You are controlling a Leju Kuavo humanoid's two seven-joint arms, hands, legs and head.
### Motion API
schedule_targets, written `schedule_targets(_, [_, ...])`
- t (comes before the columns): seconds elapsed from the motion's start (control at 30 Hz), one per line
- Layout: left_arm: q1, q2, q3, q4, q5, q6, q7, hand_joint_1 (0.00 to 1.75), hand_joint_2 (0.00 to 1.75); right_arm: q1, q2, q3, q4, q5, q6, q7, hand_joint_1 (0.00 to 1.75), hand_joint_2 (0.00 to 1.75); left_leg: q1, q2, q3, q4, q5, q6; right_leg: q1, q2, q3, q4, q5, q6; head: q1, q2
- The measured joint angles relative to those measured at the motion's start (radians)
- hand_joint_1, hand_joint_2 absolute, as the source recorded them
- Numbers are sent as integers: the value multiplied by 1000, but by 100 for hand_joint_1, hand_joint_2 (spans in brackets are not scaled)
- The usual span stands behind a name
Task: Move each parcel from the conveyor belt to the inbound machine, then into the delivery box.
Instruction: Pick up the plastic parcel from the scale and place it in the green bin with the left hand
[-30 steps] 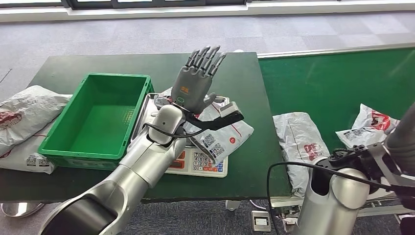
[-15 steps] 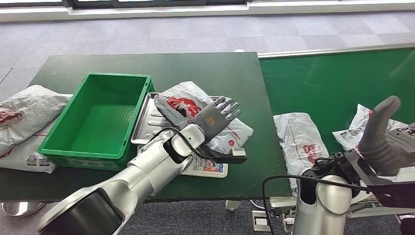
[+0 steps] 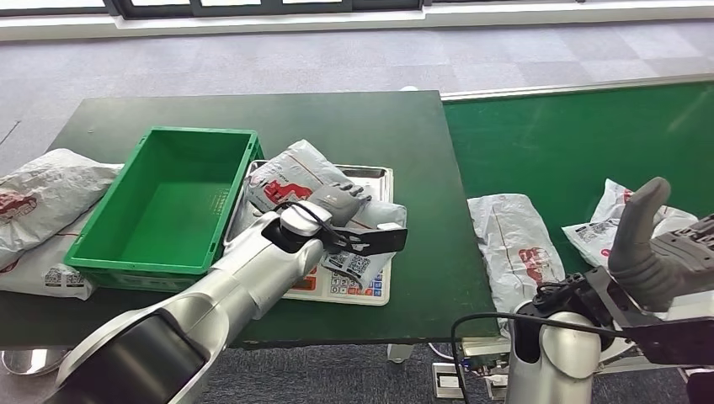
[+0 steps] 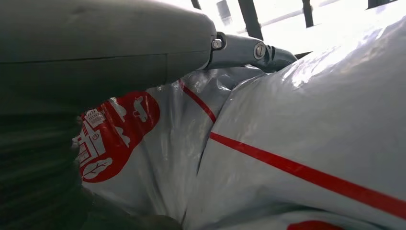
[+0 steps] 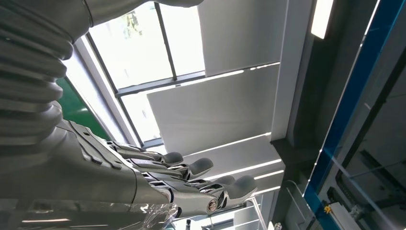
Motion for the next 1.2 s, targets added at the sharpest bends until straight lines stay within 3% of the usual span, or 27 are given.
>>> schedule_targets(0.03, [-3,9,16,1,3,-14,-5,161,175,2,0,1,0,-2,0,0,0,175,0,1,1,0,0,0,0,1,0,0,0,0,0,0])
schedule_targets(0.07, [-5,18,28,2,3,-20,-15,175,175,4,-1,1,1,-2,0,0,0,175,0,1,2,0,0,-1,0,1,1,0,0,-1,0,0])
schedule_targets(0.47, [-5,41,32,2,-123,54,-79,175,175,10,-1,2,9,-1,0,0,0,175,0,2,4,-1,1,-3,2,1,1,0,1,-3,0,0])
schedule_targets(0.73, [8,70,32,-3,-117,384,-42,175,175,13,-2,3,23,4,0,0,0,175,0,0,1,-1,3,-3,2,-1,-1,1,1,-3,0,0])
schedule_targets(0.9, [8,86,32,-9,-127,472,-2,175,175,13,-3,5,28,6,0,0,0,175,0,-2,-1,-1,3,-3,1,-2,-2,1,1,-3,0,0])
schedule_targets(1.07, [-19,126,43,-10,-162,794,234,175,175,17,-3,7,35,7,0,0,0,175,0,-1,-3,-1,3,-3,1,-2,-4,1,1,-3,0,0])
schedule_targets(1.2, [-77,198,69,-10,-183,923,345,175,175,23,-4,4,41,7,0,0,0,175,1,-1,-3,-1,4,-4,2,-1,-5,1,1,-3,0,0])
